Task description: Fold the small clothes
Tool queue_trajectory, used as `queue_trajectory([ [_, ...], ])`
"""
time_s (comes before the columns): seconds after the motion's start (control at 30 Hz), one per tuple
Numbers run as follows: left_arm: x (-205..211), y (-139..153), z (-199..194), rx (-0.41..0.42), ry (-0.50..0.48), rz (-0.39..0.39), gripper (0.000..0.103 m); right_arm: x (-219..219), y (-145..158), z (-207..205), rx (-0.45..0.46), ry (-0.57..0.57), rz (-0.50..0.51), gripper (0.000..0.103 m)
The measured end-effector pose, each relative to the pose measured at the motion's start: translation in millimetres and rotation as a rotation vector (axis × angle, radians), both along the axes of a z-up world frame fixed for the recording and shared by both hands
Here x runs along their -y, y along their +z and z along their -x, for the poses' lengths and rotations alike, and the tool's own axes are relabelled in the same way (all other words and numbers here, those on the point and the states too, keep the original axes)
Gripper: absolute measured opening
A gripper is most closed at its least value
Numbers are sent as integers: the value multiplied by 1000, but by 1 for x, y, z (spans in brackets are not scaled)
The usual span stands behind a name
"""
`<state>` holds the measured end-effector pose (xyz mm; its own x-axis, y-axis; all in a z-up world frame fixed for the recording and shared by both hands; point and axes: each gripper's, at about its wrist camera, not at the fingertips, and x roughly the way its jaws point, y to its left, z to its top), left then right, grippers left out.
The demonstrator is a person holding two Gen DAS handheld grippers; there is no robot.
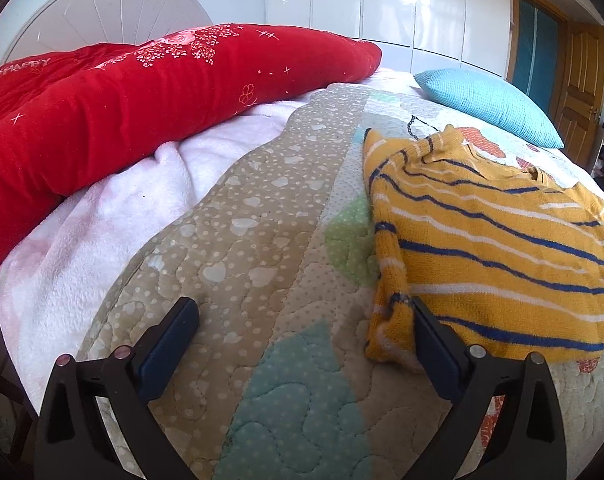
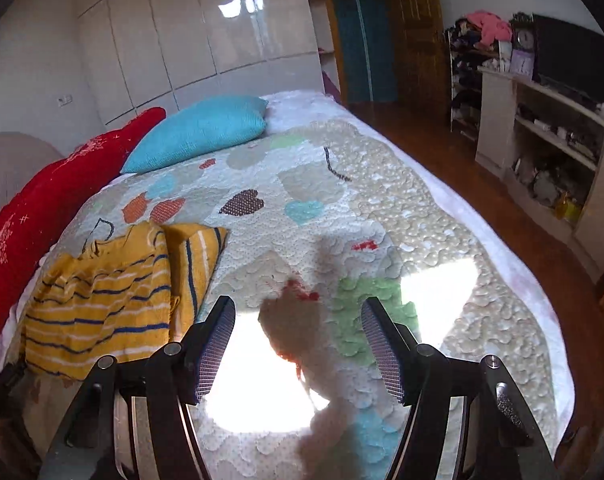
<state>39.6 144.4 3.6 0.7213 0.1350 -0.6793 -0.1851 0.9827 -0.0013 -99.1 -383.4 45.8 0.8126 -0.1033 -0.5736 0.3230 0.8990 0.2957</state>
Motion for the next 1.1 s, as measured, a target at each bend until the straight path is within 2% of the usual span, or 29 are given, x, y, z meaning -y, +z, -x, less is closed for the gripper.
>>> queue_trajectory([
  [0.07,0,0,0,-7,2,8,101,-16,9,20,58,-18,69,76],
  [0.17,0,6,6,-29,34,17,101,-32,15,40,109,-6,91,79],
  [0.27,10,19,22,-13,52,12,101,-36,16,46,102,19,67,79],
  [0.4,35,51,49,71,-5,-4,101,-36,16,52,114,35,28,79],
  [0.5,51,68,60,103,-44,-22,101,-40,13,48,95,63,-6,79],
  [0.6,63,72,52,80,-83,-10,101,-53,6,35,75,124,-46,79],
  [0.7,74,70,28,34,-108,-9,101,-76,2,13,51,210,-66,79],
  [0.83,91,71,-7,9,-156,5,101,-115,8,-23,57,299,-23,79],
  [0.97,103,53,-28,-48,-176,-30,101,-145,3,-65,31,346,-11,76],
  [1.1,99,20,-32,-144,-175,-42,101,-161,-22,-98,-59,343,29,76],
])
